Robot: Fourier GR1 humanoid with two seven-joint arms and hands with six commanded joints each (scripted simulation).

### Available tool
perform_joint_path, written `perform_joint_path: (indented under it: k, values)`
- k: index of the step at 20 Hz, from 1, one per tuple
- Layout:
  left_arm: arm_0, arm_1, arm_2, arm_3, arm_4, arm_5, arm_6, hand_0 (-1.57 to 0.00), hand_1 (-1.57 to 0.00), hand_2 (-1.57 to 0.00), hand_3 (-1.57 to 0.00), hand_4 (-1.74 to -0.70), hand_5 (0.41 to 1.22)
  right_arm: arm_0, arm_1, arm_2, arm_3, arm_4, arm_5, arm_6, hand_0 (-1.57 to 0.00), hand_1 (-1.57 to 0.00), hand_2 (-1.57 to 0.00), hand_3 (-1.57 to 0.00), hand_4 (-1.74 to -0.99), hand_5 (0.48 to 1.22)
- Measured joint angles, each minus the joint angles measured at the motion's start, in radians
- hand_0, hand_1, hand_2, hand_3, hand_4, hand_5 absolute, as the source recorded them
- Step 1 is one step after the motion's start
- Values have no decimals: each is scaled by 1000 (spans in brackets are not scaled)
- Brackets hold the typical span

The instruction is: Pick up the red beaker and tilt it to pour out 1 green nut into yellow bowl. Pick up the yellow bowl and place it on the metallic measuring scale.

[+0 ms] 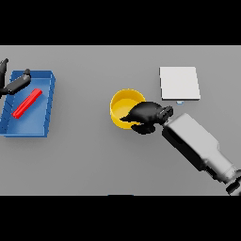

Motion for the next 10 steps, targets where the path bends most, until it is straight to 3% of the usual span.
perform_joint_path:
  k: [3,10]
  values:
    - [-3,5,0,-6,3,-6,13,1,1,1,1,-802,725,5,-14,0,-5,-13,0,-16,-1393,-1381,-1314,-1142,-1682,1178]
    - [-4,11,1,-28,5,1,25,1,1,1,1,-801,724,1,-41,-13,-80,-47,31,20,-1534,-1531,-1490,-1192,-1729,1212]
